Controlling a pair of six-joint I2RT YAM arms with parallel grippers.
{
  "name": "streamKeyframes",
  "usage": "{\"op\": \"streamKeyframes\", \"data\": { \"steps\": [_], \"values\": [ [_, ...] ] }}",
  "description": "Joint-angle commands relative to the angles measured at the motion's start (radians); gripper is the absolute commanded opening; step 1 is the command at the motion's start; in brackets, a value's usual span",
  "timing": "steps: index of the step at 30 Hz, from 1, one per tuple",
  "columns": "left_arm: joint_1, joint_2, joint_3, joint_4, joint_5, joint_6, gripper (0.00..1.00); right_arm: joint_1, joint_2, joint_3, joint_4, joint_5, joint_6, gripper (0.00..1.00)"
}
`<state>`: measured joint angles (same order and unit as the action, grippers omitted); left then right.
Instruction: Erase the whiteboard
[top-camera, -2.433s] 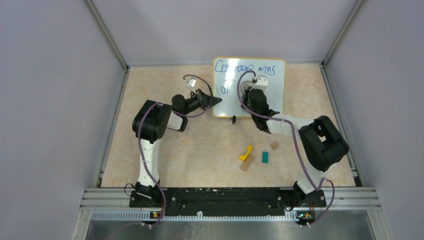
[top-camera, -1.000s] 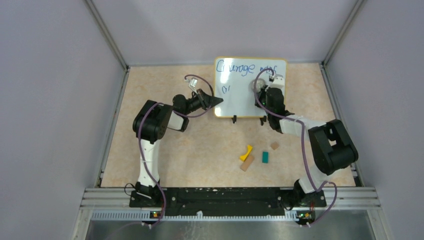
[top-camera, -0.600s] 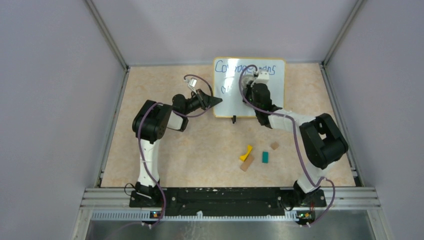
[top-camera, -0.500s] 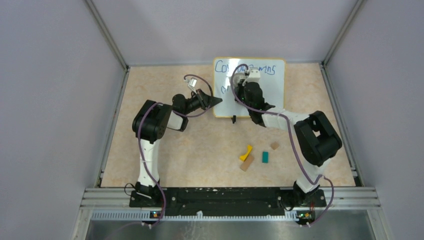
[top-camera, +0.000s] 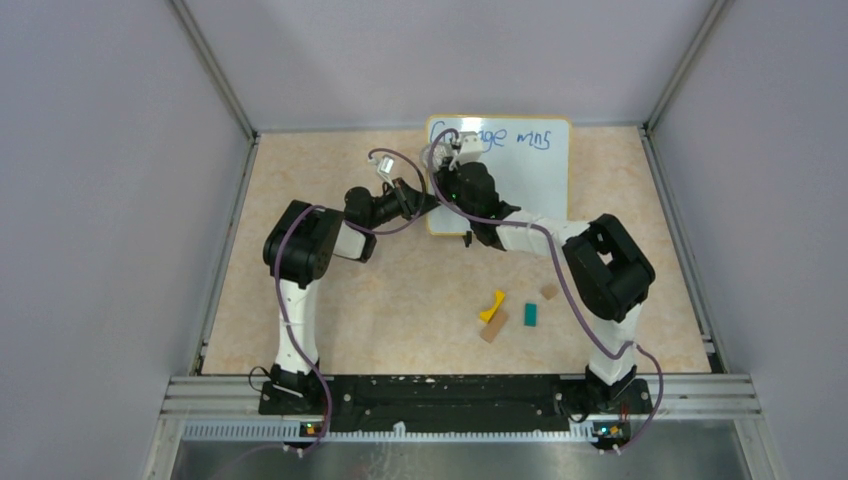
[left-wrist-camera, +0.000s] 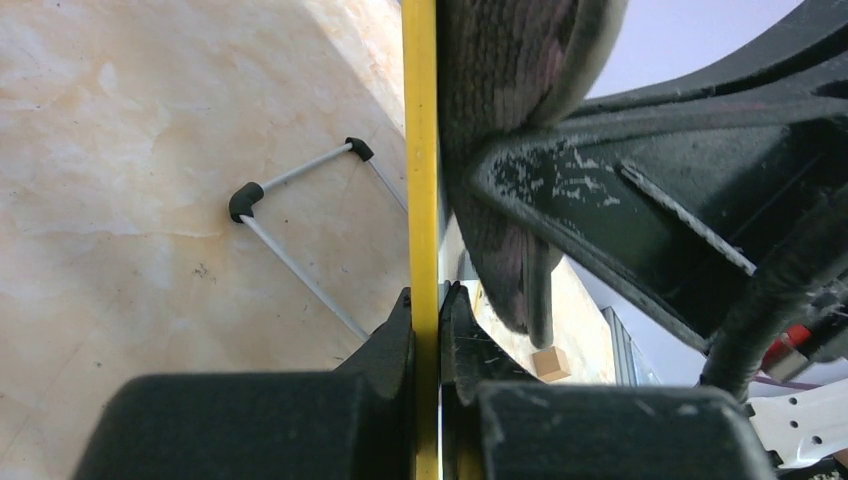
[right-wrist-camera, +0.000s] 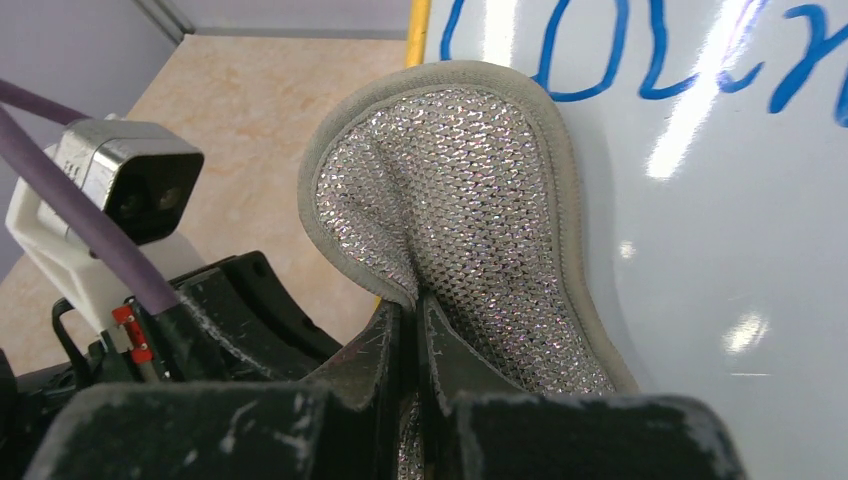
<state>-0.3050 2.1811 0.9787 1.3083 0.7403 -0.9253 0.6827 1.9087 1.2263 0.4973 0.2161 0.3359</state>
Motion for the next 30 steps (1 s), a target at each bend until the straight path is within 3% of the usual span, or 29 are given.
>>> {"op": "streamKeyframes", "data": {
  "steps": [1,9,17,30],
  "values": [
    [-0.006,-0.024,-0.011,-0.08,-0.101,0.237,0.0,0.041,0.035,0.008,-0.027,-0.093,0.009,0.0],
    [-0.005,-0.035,-0.022,-0.083,-0.113,0.25,0.0,0.032,-0.044,-0.103,-0.058,0.012,-0.006,0.0],
    [-0.003,-0.04,-0.028,-0.084,-0.115,0.255,0.0,-0.104,-0.114,-0.208,-0.072,0.001,0.085,0.0],
    [0.003,-0.042,-0.026,-0.093,-0.105,0.258,0.0,-0.303,-0.258,-0.354,-0.092,0.059,0.089,0.0]
  ]
}}
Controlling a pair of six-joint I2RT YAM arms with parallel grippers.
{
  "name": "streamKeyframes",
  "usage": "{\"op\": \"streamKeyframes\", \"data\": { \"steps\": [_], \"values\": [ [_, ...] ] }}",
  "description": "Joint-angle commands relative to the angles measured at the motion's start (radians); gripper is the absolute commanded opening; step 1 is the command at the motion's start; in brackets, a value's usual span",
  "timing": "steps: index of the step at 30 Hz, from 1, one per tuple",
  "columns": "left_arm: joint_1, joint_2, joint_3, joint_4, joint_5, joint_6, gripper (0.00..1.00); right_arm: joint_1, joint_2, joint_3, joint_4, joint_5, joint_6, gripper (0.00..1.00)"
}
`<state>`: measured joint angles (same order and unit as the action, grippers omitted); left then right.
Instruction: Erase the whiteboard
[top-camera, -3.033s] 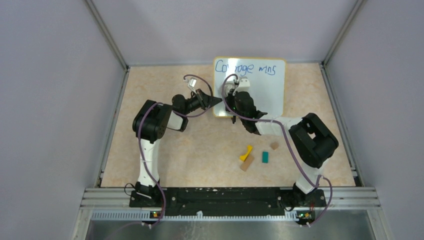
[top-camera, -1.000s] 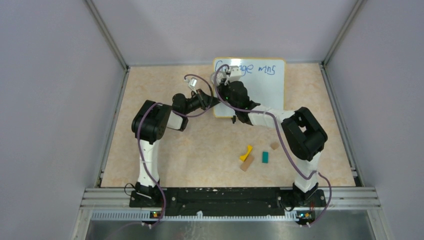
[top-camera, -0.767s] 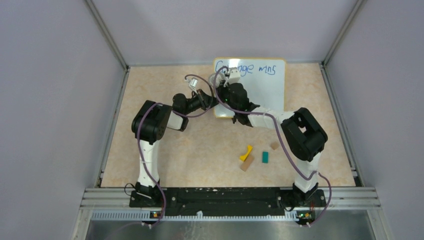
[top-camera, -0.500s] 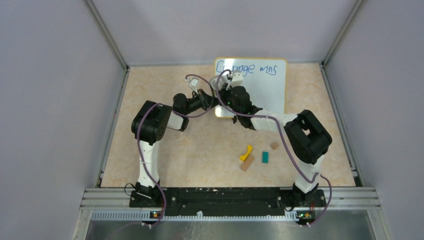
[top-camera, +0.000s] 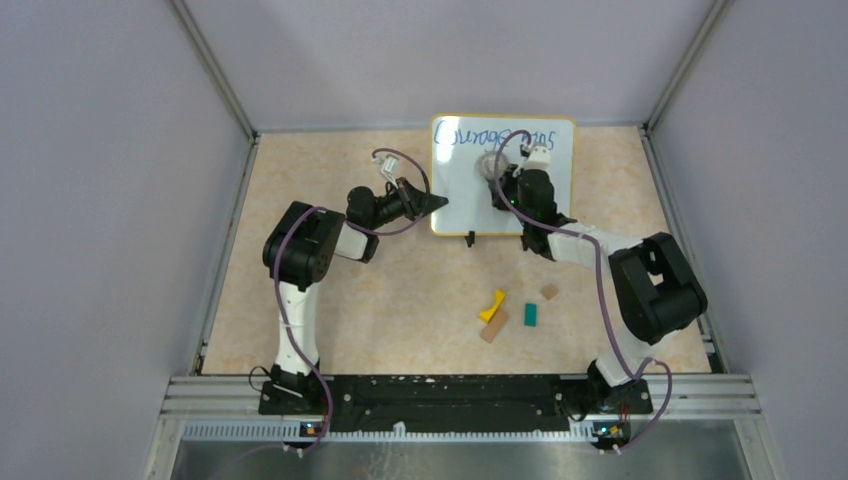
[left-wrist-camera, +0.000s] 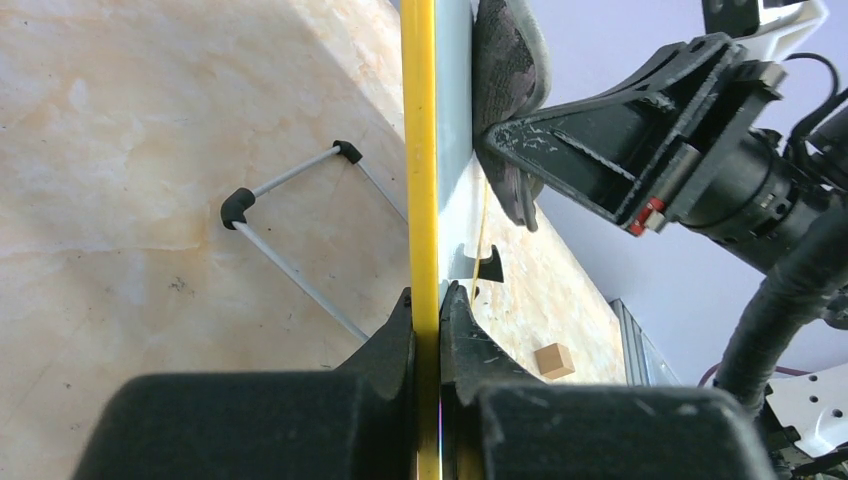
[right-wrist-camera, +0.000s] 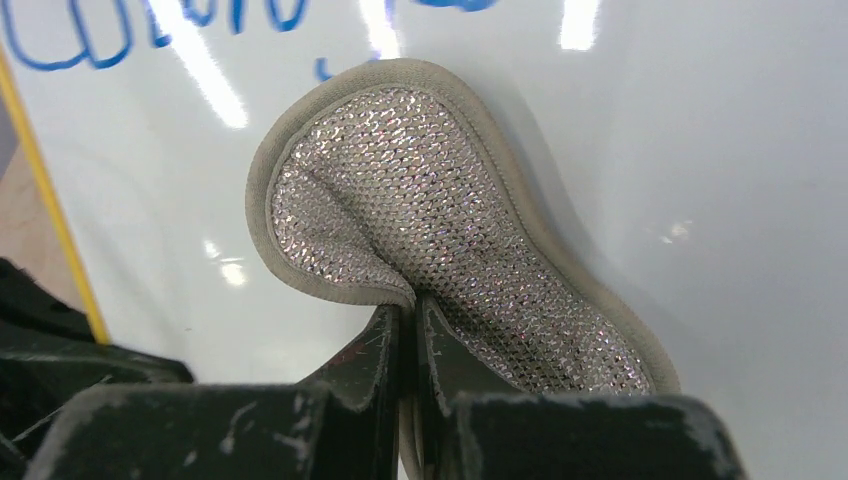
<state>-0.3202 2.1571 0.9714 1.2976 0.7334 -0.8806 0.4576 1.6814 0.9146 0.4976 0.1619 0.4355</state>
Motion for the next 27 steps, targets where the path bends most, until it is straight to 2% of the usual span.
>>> {"op": "streamKeyframes", "data": {
  "steps": [1,4,7,12,16,19,22,27],
  "values": [
    [0.018,-0.019,-0.019,-0.087,-0.101,0.216,0.0,-0.087,-0.038,-0.046,-0.096,0.119,-0.012,0.0],
    [0.018,-0.02,-0.016,-0.092,-0.099,0.221,0.0,-0.097,-0.057,-0.056,-0.1,0.146,-0.023,0.0],
    [0.018,-0.019,-0.014,-0.095,-0.097,0.22,0.0,-0.087,-0.061,-0.072,-0.063,0.099,-0.008,0.0],
    [0.018,-0.023,-0.015,-0.101,-0.097,0.223,0.0,0.037,-0.02,-0.017,-0.055,0.098,-0.032,0.0],
    [0.018,-0.04,-0.031,-0.093,-0.096,0.235,0.01,0.088,-0.096,-0.075,0.044,0.101,-0.022,0.0],
    [0.02,-0.055,-0.039,-0.084,-0.08,0.246,0.11,0.088,-0.186,-0.115,0.05,0.119,-0.012,0.0],
    [0.023,-0.064,-0.048,-0.062,-0.068,0.234,0.28,0.086,-0.277,-0.162,0.051,0.185,-0.03,0.0],
    [0.056,-0.004,-0.037,0.096,0.001,0.06,0.51,0.06,-0.351,-0.2,0.045,0.267,-0.081,0.0]
  ]
}}
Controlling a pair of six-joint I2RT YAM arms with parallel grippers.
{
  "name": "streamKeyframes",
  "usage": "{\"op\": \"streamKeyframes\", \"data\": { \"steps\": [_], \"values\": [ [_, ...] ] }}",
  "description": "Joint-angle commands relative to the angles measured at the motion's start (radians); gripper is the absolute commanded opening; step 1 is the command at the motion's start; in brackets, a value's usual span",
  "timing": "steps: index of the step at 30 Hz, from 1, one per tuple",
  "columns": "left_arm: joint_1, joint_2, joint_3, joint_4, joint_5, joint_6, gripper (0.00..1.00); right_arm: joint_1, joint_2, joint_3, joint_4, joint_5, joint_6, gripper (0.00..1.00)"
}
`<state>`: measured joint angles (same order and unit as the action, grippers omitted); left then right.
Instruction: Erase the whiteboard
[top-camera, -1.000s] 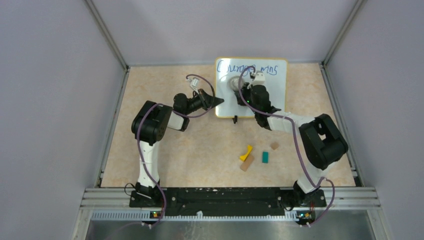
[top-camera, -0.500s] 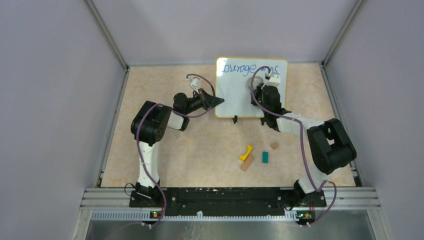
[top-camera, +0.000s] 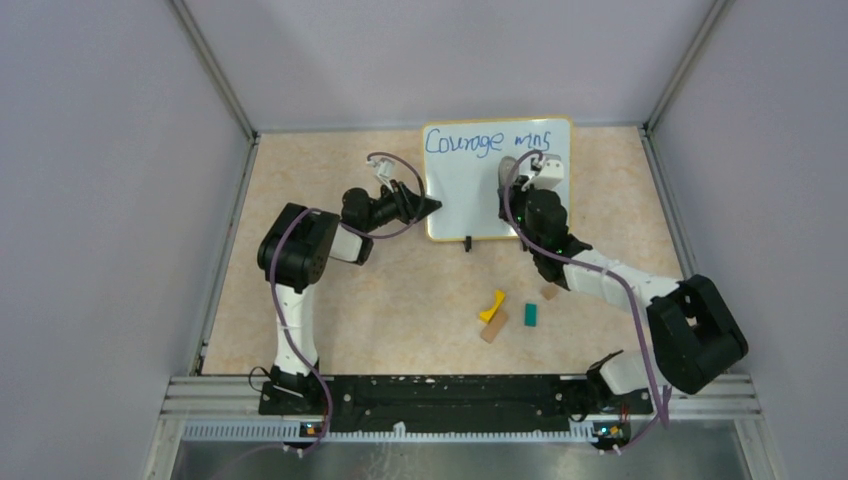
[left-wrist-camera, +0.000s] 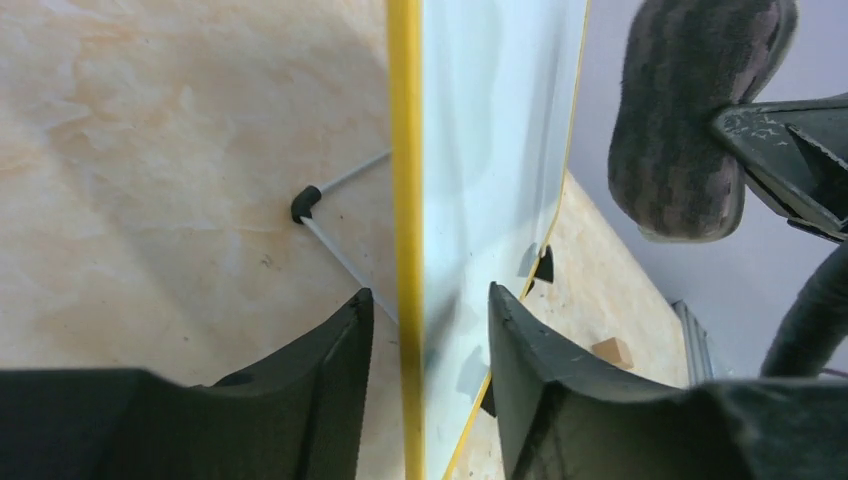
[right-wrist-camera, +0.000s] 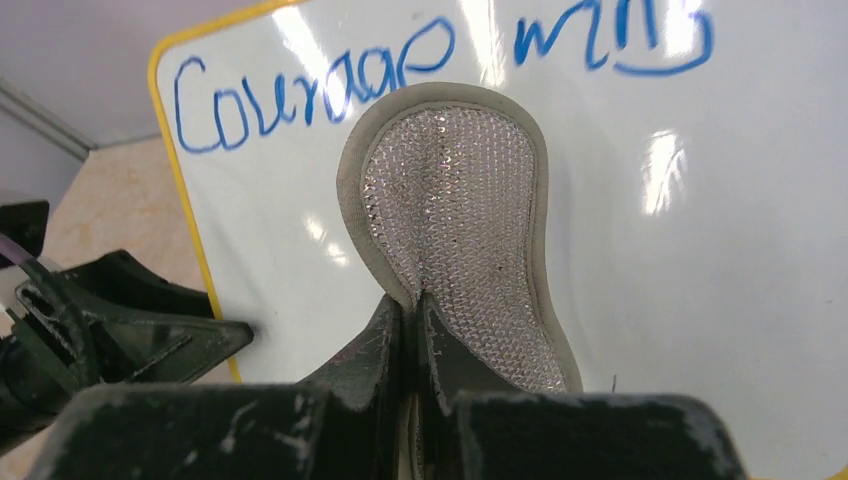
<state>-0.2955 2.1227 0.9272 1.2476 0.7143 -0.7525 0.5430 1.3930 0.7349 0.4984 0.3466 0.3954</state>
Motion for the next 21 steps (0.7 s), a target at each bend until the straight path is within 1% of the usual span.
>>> {"op": "streamKeyframes", "data": {
  "steps": [1,3,8,12,16,19,21],
  "values": [
    [0.038,0.045,0.017,0.176,0.034,-0.097,0.53,-0.035,-0.069,-0.024,0.041,0.083,-0.042,0.0],
    [0.041,0.058,0.032,0.212,0.046,-0.124,0.58,-0.055,-0.073,-0.027,0.034,0.08,-0.043,0.0],
    [0.041,0.06,0.077,0.226,0.063,-0.135,0.72,-0.11,-0.092,0.0,0.012,0.117,-0.052,0.0],
    [0.041,0.113,0.129,0.292,0.079,-0.198,0.78,-0.164,-0.081,0.073,-0.005,0.163,-0.058,0.0],
    [0.04,0.172,0.212,0.335,0.082,-0.263,0.77,-0.21,-0.009,0.174,-0.01,0.196,-0.029,0.0],
    [0.039,0.188,0.255,0.289,0.097,-0.255,0.69,-0.237,0.047,0.262,-0.007,0.191,-0.035,0.0],
    [0.04,0.188,0.265,0.252,0.109,-0.223,0.63,-0.253,0.078,0.305,-0.006,0.176,-0.053,0.0]
  ]
}}
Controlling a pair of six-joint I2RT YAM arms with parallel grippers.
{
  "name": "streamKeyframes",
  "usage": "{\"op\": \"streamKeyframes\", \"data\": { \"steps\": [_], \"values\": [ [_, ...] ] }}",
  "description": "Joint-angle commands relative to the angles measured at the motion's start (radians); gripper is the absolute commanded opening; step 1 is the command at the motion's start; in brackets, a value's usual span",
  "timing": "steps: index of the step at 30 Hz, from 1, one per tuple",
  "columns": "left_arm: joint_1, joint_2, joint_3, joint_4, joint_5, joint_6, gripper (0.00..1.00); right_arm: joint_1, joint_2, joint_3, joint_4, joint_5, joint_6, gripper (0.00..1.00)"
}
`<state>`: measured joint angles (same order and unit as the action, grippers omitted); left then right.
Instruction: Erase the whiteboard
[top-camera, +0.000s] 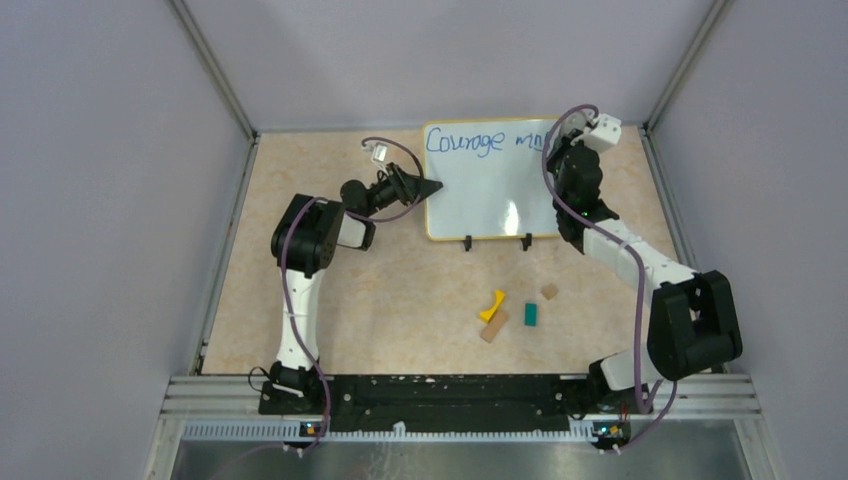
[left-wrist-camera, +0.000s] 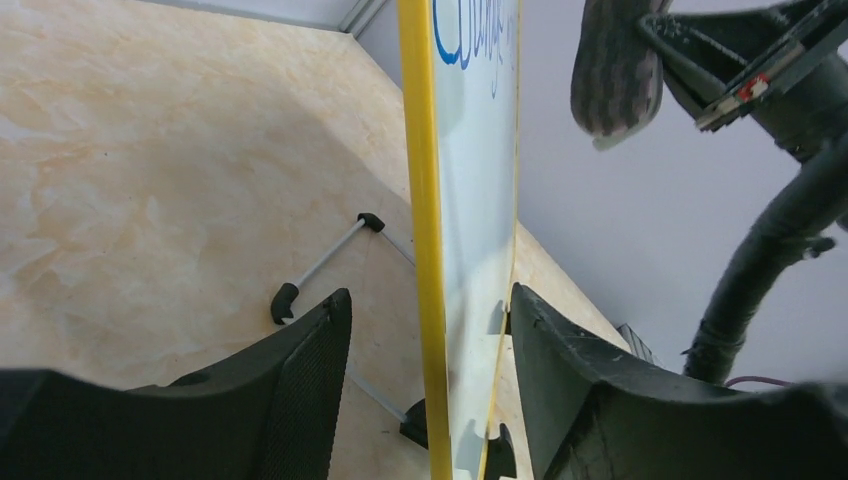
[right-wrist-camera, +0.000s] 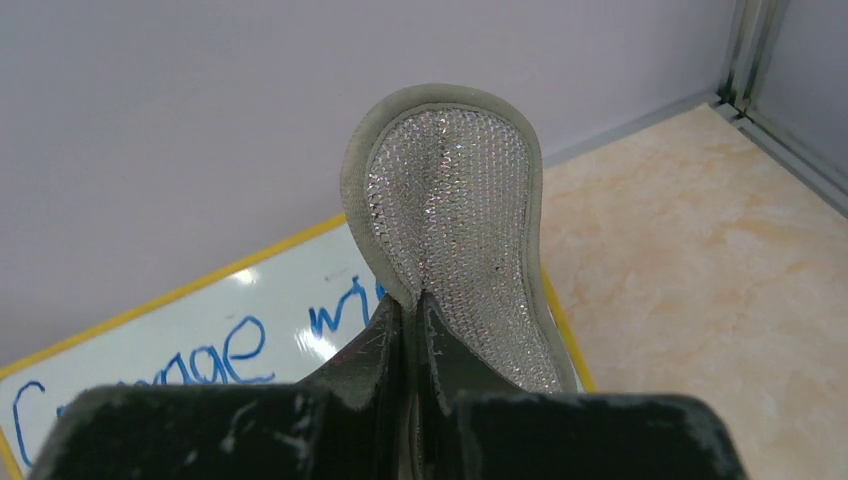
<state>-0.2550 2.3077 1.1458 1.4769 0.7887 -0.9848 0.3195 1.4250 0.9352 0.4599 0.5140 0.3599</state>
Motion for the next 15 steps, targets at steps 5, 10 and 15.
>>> {"op": "streamKeyframes", "data": {
  "steps": [5,10,15],
  "values": [
    [0.008,-0.01,0.069,-0.055,0.044,0.074,0.54,-0.05,0.07,0.087,0.108,-0.056,-0.083,0.0],
    [0.008,-0.001,0.079,-0.062,0.052,0.081,0.45,-0.093,0.112,0.147,0.028,-0.121,-0.115,0.0],
    [0.007,-0.009,0.07,-0.091,0.036,0.112,0.24,-0.141,0.11,0.138,0.002,-0.161,-0.115,0.0]
  ]
}}
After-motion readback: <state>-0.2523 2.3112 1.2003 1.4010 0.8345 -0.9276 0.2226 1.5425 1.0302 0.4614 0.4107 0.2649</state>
